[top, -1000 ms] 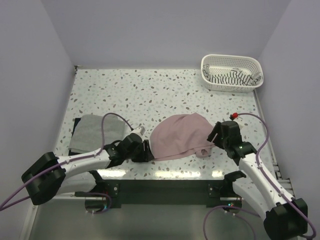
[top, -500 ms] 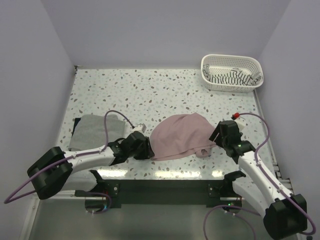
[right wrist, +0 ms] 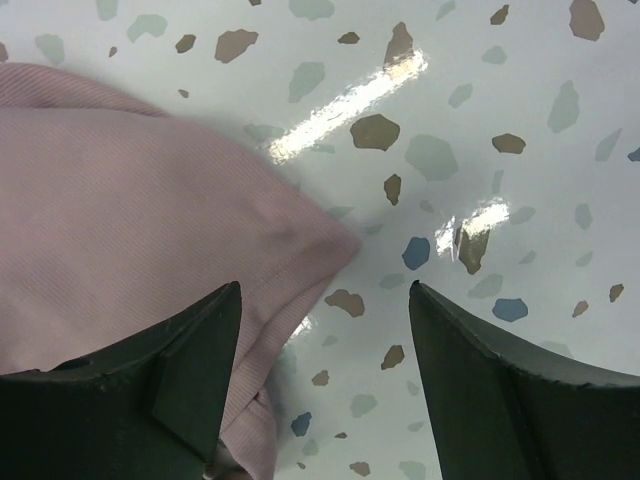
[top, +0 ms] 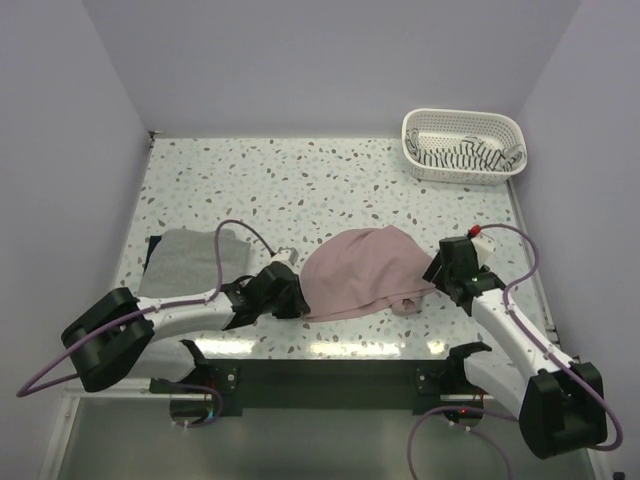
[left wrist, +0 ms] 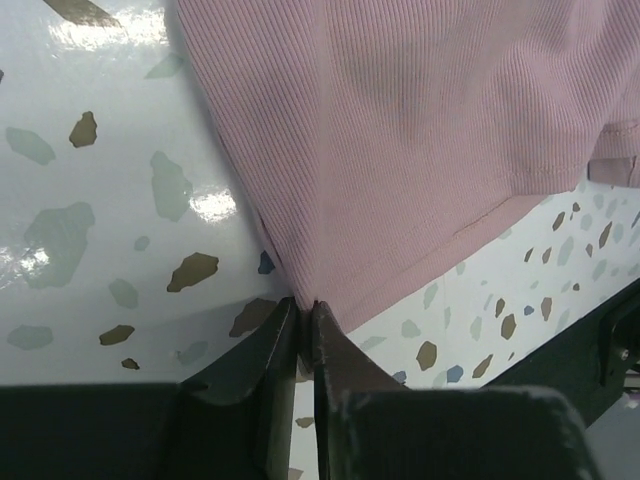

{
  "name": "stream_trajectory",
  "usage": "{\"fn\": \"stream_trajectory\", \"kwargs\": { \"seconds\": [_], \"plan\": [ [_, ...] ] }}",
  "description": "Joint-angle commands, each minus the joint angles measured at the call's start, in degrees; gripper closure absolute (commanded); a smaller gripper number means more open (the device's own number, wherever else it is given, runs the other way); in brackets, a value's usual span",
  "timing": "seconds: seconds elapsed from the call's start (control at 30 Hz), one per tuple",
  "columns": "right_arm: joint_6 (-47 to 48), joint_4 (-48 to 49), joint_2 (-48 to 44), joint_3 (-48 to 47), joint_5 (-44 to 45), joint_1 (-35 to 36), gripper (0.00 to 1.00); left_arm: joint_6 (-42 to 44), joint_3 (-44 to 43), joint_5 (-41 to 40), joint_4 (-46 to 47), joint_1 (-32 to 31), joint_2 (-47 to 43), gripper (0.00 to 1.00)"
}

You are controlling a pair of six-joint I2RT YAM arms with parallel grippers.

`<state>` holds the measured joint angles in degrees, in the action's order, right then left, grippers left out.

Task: Fold and stack the tank tops
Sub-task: Flatten the tank top out

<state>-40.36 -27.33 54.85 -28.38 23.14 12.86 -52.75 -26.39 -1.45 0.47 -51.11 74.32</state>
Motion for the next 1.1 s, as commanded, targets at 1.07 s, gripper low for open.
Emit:
{"fn": "stream_trajectory", "kwargs": {
  "seconds": [1.07],
  "plan": [
    [1.3, 0.8, 11.2, -1.6, -12.7, -3.5, 0.61, 2.3, -5.3, -6.8, -12.3, 9.7, -14.2, 1.00]
  ]
}}
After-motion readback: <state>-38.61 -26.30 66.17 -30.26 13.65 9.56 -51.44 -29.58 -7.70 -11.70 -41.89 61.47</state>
